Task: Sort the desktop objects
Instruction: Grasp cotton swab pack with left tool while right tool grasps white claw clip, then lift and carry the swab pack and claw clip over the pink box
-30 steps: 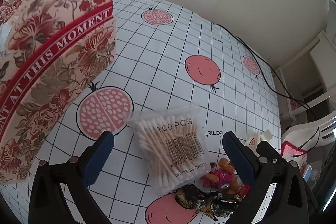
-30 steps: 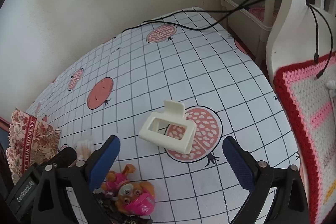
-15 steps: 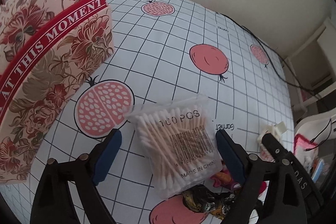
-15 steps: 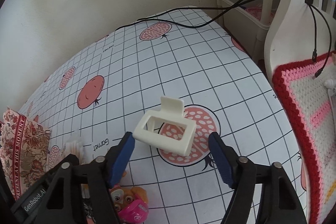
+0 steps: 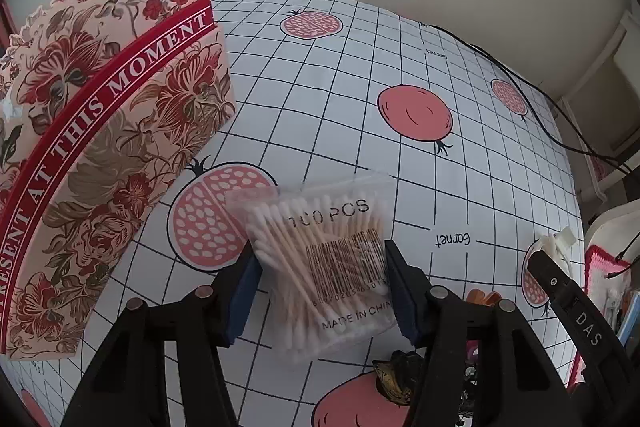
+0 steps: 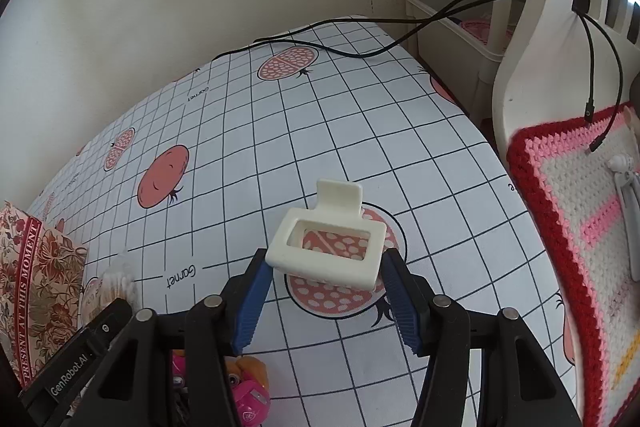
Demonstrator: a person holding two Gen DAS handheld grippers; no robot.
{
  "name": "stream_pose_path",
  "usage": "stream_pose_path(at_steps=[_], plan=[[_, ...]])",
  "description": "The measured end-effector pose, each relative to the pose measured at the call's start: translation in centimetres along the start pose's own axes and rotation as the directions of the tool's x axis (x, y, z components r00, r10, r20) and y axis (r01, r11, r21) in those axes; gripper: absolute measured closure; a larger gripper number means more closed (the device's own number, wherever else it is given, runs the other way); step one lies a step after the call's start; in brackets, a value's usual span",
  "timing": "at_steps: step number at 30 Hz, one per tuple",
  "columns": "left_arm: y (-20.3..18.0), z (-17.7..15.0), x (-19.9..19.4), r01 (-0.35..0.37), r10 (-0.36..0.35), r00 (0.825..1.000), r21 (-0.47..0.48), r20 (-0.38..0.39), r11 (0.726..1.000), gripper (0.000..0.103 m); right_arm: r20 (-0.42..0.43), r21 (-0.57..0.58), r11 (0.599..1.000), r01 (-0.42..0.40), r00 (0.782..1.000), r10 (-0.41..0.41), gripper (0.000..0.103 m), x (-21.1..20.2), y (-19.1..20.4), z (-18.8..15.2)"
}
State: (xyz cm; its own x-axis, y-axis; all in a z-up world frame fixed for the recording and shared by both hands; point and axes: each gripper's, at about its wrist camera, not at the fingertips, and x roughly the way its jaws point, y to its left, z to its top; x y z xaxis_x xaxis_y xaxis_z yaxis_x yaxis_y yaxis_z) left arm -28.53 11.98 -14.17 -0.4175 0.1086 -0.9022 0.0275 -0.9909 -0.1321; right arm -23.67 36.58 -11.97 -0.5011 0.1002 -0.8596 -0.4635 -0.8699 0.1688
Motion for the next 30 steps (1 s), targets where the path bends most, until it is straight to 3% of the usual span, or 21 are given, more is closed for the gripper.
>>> stream_pose_path(at_steps=[4, 11, 15, 21, 26, 30], plan=[[0.2, -0.1, -0.1, 0.006, -0.006, 1.0, -0.01, 0.0, 1.0, 0.045, -0.005, 0.026, 0.999, -0.032, 0.999, 0.032, 0.044, -0.3, -0.2, 0.0], [1.9, 0.2, -0.4, 0.11, -0.113, 0.993, -0.11, -0.025, 0.988, 0.048, 0.036, 0.017, 0.997, -0.078, 0.996, 0.078, 0.049, -2.2, 0.5, 0.6], [2.6, 0.4, -0.5, 0.132, -0.138, 0.99, -0.141, -0.032, 0.981, 0.055, 0.044, 0.011, 0.995, -0.096, 0.994, 0.096, 0.049, -2.9, 1.0, 0.7], [2.9, 0.8, -1.6, 0.165, -0.168, 0.986, -0.163, -0.008, 0.973, 0.055, 0.084, 0.012, 0.991, -0.132, 0.988, 0.13, 0.049, -4.7, 1.8, 1.2], [3.1, 1.7, -3.7, 0.204, -0.201, 0.979, -0.167, 0.039, 0.965, 0.055, 0.181, -0.017, 0.985, -0.172, 0.968, 0.172, 0.049, -8.6, 3.0, 2.1], [3.4, 2.4, -6.4, 0.244, -0.229, 0.968, -0.163, 0.104, 0.956, 0.055, 0.27, -0.047, 0.976, -0.211, 0.939, 0.215, 0.049, -12.4, 4.3, 2.5]])
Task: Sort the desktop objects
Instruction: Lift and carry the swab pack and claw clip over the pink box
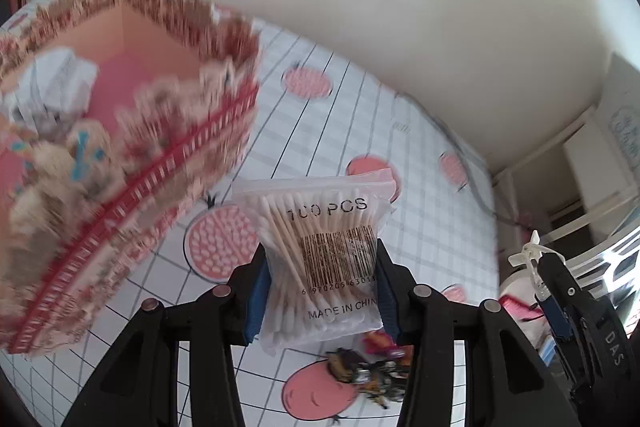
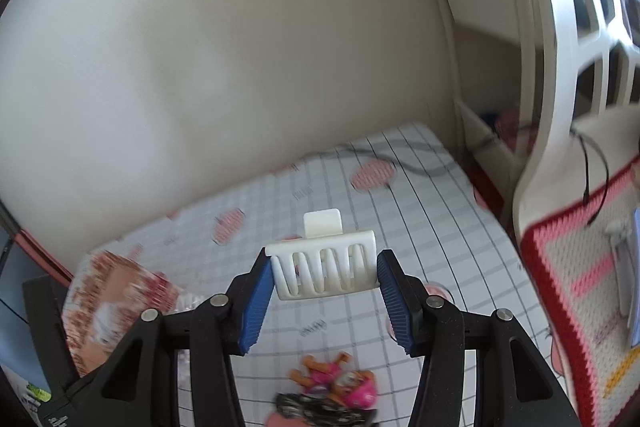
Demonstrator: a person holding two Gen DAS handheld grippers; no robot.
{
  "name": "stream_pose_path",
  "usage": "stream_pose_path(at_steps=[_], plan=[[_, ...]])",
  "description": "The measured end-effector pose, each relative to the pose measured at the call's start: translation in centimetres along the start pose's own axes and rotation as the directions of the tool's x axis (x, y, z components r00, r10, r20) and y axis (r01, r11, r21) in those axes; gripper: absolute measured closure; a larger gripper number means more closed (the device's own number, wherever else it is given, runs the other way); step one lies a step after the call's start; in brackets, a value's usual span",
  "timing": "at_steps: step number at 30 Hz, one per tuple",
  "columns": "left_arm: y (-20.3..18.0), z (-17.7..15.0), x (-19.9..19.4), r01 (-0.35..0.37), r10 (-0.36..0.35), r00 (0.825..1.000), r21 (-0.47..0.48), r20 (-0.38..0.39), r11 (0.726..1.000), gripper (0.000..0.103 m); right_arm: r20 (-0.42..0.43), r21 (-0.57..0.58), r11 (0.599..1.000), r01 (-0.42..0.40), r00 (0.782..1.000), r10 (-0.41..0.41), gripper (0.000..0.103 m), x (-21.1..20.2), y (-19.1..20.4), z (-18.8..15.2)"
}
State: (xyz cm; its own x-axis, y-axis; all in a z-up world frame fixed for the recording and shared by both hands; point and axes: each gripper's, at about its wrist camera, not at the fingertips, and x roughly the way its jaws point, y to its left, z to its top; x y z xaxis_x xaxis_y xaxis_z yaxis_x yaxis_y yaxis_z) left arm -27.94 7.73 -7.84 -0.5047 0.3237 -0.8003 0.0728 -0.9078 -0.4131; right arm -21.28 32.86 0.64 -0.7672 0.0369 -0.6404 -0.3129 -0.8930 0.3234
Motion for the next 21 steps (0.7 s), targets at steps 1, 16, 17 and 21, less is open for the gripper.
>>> stream_pose_path(at_steps=[1, 16, 17, 21], plan=[[-0.1, 0.2, -0.8, 0.011, -0.011, 1.0, 0.002, 0.018, 1.0, 0.055, 0.018, -0.005, 1.0, -0.013, 1.0, 0.013, 0.049, -0.7, 0.5, 0.3], [1.4, 3.2, -11.3, 0.09, -0.084, 0.962, -0.013, 0.258, 0.996, 0.055, 0.108, -0.078, 0.987, -0.141, 0.983, 0.149, 0.049, -5.1, 6.0, 1.1], [2.0, 3.3, -11.9, 0.089, -0.08, 0.961, -0.021, 0.266, 0.996, 0.055, 0.103, -0.085, 0.985, -0.148, 0.982, 0.156, 0.049, -5.0, 6.5, 0.9], [3.9, 3.9, -13.0, 0.081, -0.062, 0.954, -0.053, 0.293, 0.995, 0.055, 0.083, -0.106, 0.978, -0.179, 0.979, 0.188, 0.049, -4.5, 8.5, 0.2]])
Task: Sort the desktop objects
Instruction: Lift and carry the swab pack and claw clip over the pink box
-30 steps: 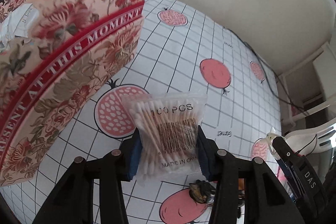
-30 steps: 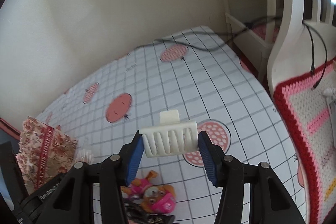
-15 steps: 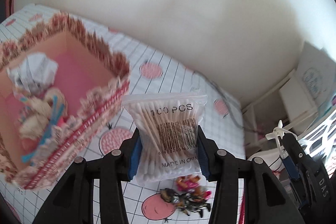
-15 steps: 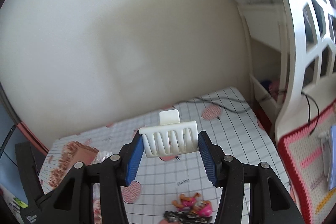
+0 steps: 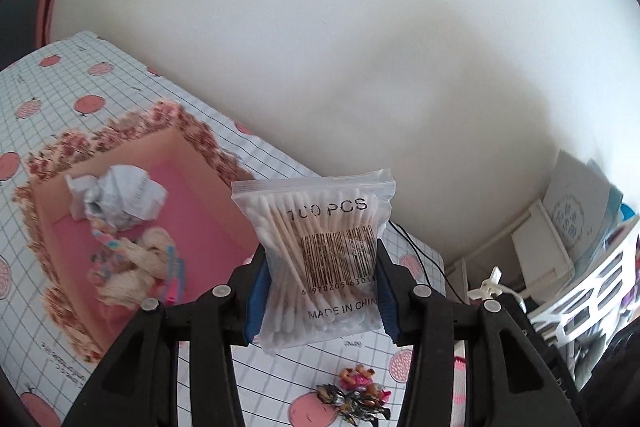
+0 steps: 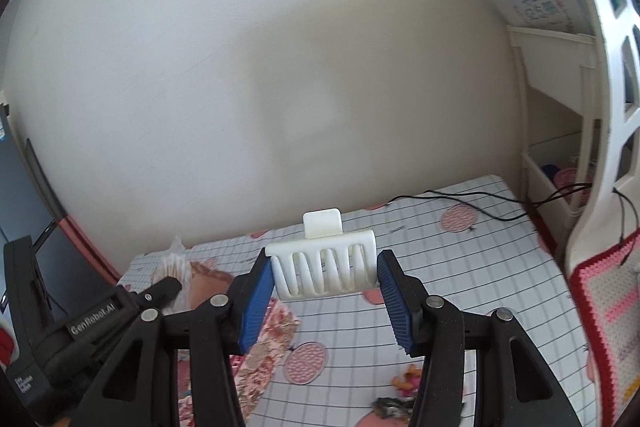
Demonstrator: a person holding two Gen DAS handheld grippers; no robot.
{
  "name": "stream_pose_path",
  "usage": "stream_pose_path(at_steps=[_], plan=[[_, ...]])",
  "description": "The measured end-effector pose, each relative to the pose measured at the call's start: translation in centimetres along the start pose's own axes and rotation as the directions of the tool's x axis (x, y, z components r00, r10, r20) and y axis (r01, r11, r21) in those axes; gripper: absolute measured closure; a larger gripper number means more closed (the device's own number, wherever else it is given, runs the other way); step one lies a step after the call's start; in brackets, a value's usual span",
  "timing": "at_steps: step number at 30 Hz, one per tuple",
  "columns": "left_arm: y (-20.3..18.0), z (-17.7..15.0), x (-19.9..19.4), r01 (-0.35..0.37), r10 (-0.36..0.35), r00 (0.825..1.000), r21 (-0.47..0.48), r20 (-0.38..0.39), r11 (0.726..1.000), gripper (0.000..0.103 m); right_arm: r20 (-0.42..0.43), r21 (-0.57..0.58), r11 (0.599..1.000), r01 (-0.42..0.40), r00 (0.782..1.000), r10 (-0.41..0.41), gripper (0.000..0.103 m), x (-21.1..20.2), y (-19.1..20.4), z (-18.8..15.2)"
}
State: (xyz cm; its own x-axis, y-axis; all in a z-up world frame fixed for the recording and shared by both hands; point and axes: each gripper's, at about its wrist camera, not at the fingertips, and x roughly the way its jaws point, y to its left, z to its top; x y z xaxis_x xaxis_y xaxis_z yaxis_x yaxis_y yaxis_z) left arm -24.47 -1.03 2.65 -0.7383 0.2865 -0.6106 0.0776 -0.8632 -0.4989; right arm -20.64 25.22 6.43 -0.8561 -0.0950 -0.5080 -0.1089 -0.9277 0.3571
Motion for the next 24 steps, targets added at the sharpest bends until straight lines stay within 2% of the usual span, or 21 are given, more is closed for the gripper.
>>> stream_pose_path(at_steps=[9, 24], plan=[[5.5, 2.6, -2.3, -0.073, 0.078, 0.995, -0.087, 0.062, 0.994, 0.055, -0.039, -0.058, 0.995, -0.082, 0.996, 0.079, 0.049, 1.2, 5.1, -1.8], [12.1, 5.1, -6.7, -0.167, 0.194, 0.97, -0.176, 0.147, 0.97, 0.055, -0.115, -0.137, 0.966, -0.218, 0.972, 0.203, 0.049, 2.6, 13.6, -5.4]])
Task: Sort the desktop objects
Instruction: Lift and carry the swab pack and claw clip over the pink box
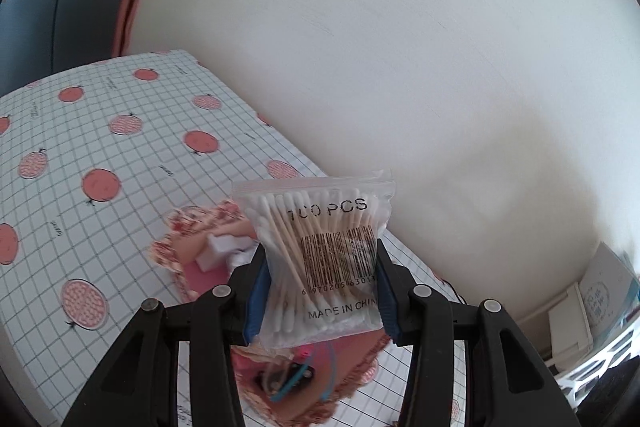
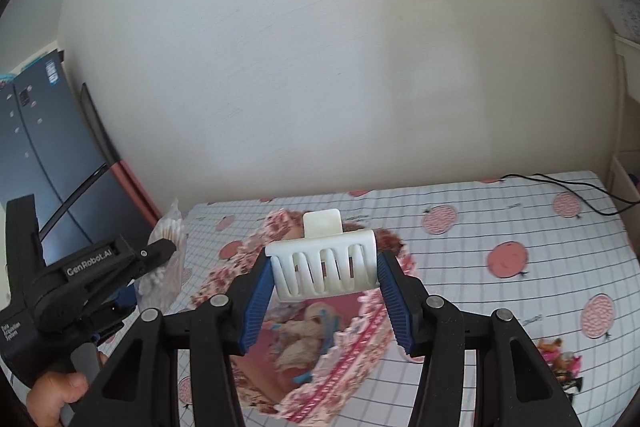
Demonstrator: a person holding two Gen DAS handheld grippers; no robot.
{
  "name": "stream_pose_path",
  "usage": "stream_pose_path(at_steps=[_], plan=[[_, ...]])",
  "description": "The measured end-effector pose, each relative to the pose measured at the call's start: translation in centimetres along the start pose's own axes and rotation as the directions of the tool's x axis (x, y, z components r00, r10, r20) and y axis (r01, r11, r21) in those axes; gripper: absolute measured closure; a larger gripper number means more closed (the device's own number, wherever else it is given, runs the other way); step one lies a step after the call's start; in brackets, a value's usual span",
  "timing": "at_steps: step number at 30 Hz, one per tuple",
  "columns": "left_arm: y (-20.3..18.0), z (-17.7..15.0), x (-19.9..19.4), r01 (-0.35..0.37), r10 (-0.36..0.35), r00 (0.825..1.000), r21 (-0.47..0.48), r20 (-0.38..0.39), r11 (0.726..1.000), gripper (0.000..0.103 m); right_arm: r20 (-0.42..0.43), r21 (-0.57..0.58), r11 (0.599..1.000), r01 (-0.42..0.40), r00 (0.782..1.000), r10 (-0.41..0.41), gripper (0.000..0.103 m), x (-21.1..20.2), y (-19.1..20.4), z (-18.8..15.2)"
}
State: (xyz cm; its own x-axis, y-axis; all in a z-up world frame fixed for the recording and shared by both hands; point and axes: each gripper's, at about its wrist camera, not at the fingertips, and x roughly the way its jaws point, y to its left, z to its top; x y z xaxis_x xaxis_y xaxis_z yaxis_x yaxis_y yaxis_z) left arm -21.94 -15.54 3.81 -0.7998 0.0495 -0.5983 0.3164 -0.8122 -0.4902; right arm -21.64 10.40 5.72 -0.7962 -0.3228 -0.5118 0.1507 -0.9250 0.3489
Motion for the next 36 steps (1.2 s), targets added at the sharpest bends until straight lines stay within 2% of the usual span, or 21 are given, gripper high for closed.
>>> stream_pose_path(at_steps=[6, 12, 24, 36], plan=[[1.5, 1.0, -1.1, -0.006, 0.006, 1.0, -0.018, 0.026, 1.0, 0.055, -0.027, -0.044, 0.998, -0.037, 0.999, 0.036, 0.049, 1.2, 2.4, -0.9], [2.3, 1.1, -0.6, -0.007, 0.007, 1.0, -0.03, 0.012, 1.0, 0.055, -0.043, -0.066, 0.997, -0.045, 0.998, 0.042, 0.049, 2.1, 2.8, -1.2], [2.5, -0.5, 3.6, -0.017, 0.012, 0.994, -0.036, -0.111, 0.999, 0.055, -0.134, -0.074, 0.996, -0.04, 0.991, 0.029, 0.049, 5.6, 1.8, -2.5], [3.5, -2.0, 7.0, -0.07, 0.058, 0.978, -0.055, -0.201, 0.996, 0.055, -0.186, -0.081, 0.997, -0.015, 0.983, 0.0, 0.048, 6.0, 2.0, -3.1]])
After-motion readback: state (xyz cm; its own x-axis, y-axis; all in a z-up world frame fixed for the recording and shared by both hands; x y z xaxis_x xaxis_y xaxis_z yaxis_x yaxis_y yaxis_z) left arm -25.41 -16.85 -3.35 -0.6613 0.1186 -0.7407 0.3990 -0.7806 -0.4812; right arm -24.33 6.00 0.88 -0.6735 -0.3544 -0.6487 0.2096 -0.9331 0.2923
